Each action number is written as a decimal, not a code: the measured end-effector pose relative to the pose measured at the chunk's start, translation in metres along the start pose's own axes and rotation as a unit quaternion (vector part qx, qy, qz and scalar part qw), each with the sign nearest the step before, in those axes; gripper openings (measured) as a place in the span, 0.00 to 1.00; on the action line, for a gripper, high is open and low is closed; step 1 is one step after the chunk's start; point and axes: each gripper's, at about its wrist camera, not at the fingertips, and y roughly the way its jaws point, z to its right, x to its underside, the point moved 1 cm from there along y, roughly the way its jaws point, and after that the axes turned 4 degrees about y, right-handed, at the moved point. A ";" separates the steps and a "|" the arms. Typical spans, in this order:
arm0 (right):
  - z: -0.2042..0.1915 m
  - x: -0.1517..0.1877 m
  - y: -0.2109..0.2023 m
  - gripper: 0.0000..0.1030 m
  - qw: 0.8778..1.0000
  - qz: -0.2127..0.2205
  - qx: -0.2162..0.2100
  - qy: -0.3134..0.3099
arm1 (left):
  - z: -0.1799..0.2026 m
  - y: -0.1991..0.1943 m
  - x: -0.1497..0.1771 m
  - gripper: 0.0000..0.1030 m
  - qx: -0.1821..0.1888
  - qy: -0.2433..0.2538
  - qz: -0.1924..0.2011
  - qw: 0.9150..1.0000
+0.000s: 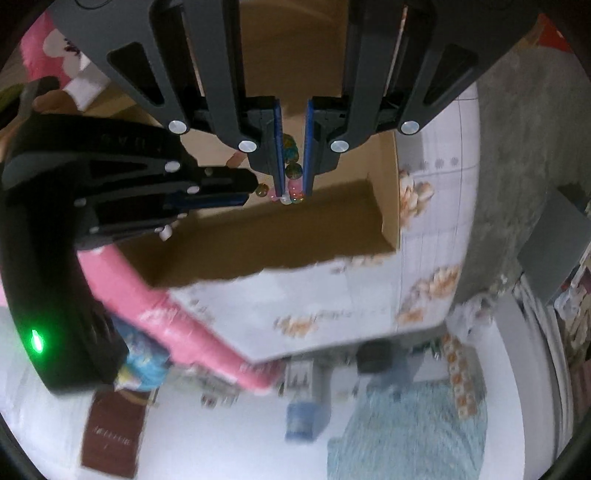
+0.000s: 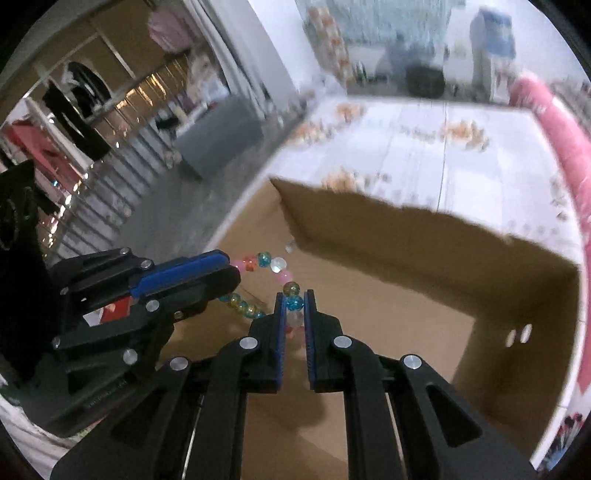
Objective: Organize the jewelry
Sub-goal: 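Carry the bead bracelet into the cardboard box and open the left tool, then move the left tool back to the black watch strap, then grasp the watch strap with the left tool while the right tool grips the watch face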
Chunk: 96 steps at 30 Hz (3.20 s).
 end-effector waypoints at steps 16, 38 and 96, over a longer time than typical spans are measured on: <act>0.034 -0.056 0.084 0.10 0.996 -0.080 0.026 0.034 | -0.011 0.037 -0.010 0.17 -0.064 0.021 -0.051 0.996; -0.037 0.094 -0.140 0.78 0.974 0.173 0.136 -0.043 | 0.020 -0.118 0.089 0.82 -0.131 0.000 0.059 0.990; -0.034 0.252 -0.006 0.41 0.977 0.125 0.173 0.012 | 0.012 0.003 0.181 0.47 0.157 -0.158 -0.030 0.974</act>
